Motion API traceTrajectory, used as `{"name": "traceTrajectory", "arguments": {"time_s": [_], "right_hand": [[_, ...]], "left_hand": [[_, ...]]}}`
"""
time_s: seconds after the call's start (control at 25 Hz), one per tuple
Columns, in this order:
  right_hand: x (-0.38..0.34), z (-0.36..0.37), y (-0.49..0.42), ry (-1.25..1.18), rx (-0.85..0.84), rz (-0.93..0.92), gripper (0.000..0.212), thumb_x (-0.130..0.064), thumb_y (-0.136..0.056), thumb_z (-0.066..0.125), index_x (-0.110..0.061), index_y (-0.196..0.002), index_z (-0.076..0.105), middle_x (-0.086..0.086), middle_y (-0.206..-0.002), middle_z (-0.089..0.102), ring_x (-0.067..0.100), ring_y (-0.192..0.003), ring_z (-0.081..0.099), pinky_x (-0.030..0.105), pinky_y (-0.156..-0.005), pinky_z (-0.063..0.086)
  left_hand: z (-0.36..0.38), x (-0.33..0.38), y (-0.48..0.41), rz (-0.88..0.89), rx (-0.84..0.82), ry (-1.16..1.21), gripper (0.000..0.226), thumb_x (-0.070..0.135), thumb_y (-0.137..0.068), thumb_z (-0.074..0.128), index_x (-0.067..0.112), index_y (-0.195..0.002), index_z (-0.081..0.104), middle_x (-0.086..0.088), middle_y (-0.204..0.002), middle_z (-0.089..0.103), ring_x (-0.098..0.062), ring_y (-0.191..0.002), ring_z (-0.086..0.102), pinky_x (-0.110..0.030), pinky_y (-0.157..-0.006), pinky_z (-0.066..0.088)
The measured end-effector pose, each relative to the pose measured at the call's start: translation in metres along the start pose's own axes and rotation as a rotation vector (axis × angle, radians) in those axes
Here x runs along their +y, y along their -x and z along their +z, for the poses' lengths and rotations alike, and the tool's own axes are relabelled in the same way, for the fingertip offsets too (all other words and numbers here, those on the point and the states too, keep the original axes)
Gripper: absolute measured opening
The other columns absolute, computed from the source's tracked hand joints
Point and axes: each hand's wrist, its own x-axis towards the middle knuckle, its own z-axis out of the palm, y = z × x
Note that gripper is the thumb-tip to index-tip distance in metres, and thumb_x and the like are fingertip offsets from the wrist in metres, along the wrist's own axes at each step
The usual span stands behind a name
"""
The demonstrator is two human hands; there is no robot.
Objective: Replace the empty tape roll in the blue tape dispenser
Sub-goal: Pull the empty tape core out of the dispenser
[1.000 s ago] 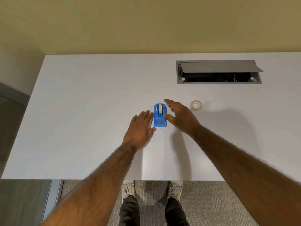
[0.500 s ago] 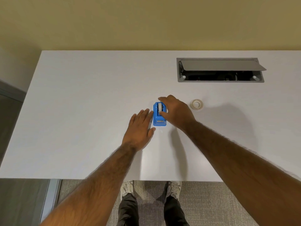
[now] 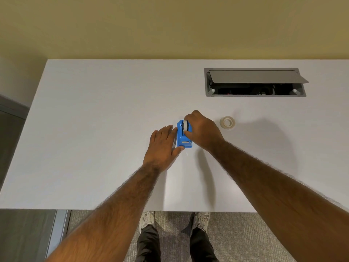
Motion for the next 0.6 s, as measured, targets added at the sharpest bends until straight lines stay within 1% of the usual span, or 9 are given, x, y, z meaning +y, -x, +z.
{"name": "traceTrajectory", "arguments": {"time_s": [0.12,0.24,0.32,0.4,0.48,0.56,0.6], "right_hand": [[0.001,0.001,0.000,-0.023,-0.001,0.009,0.040,-0.024,-0.082,0.071,-0.007,-0.115,0.058,0.011,-0.108,0.062,0.022,-0.079,0.062,0.024,-0.071,0.049],[0.002,0.000,0.000,-0.056,0.008,0.003,0.040,-0.025,-0.081,0.072,-0.007,-0.115,0.058,0.011,-0.107,0.061,0.021,-0.078,0.061,0.027,-0.072,0.054],[0.003,0.000,-0.001,-0.067,0.003,-0.002,0.041,-0.024,-0.080,0.072,-0.008,-0.114,0.057,0.010,-0.106,0.061,0.020,-0.077,0.060,0.028,-0.071,0.056],[0.002,0.000,-0.002,-0.067,-0.017,0.000,0.042,-0.024,-0.079,0.072,-0.010,-0.115,0.055,0.009,-0.107,0.060,0.019,-0.076,0.059,0.026,-0.070,0.053],[0.000,-0.001,-0.003,-0.069,-0.026,0.012,0.045,-0.023,-0.078,0.073,-0.012,-0.115,0.052,0.008,-0.105,0.059,0.020,-0.076,0.061,0.027,-0.068,0.054],[0.000,-0.002,-0.003,-0.055,-0.019,0.012,0.042,-0.023,-0.078,0.074,-0.013,-0.110,0.050,0.007,-0.099,0.059,0.020,-0.072,0.059,0.031,-0.066,0.057],[0.000,-0.002,-0.003,-0.043,-0.018,0.002,0.040,-0.024,-0.078,0.073,-0.013,-0.108,0.050,0.007,-0.097,0.058,0.020,-0.070,0.057,0.030,-0.066,0.056]], "left_hand": [[-0.001,-0.001,0.001,-0.004,-0.004,0.039,0.072,0.067,-0.100,0.033,0.024,-0.157,0.032,-0.002,-0.164,0.036,-0.023,-0.151,0.032,-0.046,-0.127,0.020],[-0.012,-0.002,0.002,0.030,0.016,0.157,0.072,0.067,-0.098,0.027,0.022,-0.154,0.040,-0.002,-0.156,0.047,-0.022,-0.143,0.043,-0.041,-0.122,0.027],[-0.019,-0.001,0.003,0.060,0.026,0.215,0.068,0.064,-0.100,0.033,0.022,-0.153,0.041,0.000,-0.153,0.051,-0.021,-0.139,0.047,-0.038,-0.118,0.029],[-0.024,-0.001,0.003,0.064,0.034,0.233,0.067,0.061,-0.100,0.044,0.022,-0.154,0.040,0.000,-0.152,0.053,-0.021,-0.138,0.049,-0.036,-0.117,0.031],[-0.025,-0.002,0.002,0.050,0.022,0.228,0.072,0.062,-0.097,0.050,0.022,-0.156,0.037,-0.001,-0.153,0.053,-0.022,-0.138,0.050,-0.038,-0.117,0.032],[-0.024,-0.002,0.002,0.043,0.018,0.230,0.079,0.065,-0.094,0.054,0.023,-0.158,0.034,0.000,-0.153,0.053,-0.023,-0.139,0.050,-0.039,-0.117,0.034],[-0.024,-0.002,0.001,0.034,0.012,0.240,0.083,0.065,-0.092,0.057,0.023,-0.159,0.032,-0.001,-0.154,0.052,-0.023,-0.139,0.049,-0.038,-0.117,0.033]]}}
